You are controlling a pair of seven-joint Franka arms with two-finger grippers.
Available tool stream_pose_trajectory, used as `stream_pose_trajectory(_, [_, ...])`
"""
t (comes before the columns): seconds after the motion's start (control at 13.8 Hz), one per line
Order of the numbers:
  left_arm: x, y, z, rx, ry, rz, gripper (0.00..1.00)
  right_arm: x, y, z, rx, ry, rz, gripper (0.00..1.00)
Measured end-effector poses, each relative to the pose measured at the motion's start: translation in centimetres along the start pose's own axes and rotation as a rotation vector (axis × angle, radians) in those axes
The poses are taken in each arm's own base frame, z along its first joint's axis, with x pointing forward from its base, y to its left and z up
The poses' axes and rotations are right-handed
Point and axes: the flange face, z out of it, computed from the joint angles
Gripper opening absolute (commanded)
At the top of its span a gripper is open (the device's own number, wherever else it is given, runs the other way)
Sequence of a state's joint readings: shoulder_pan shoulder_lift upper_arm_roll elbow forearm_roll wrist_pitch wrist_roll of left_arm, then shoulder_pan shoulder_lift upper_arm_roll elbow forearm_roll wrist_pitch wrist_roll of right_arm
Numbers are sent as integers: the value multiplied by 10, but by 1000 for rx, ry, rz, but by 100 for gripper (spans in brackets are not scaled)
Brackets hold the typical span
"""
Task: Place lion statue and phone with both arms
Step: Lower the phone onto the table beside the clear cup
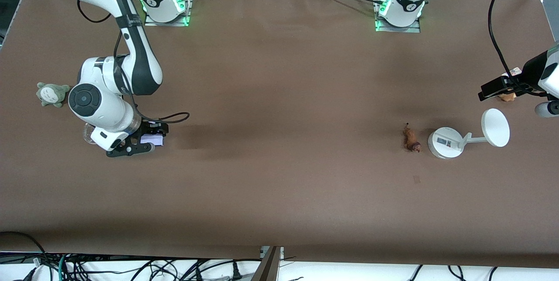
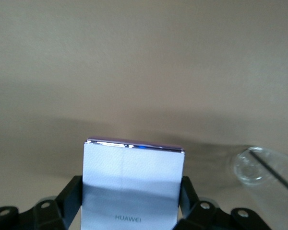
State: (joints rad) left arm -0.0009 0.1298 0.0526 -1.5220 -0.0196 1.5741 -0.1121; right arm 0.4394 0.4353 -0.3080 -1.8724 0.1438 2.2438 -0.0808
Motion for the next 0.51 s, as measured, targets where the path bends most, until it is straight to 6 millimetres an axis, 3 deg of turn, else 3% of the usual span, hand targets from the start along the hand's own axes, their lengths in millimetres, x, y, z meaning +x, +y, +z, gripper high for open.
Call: stream_pose_trajectory(0.51, [0,0,0,0,0,0,100,-18,25,50,-13,19,53,31])
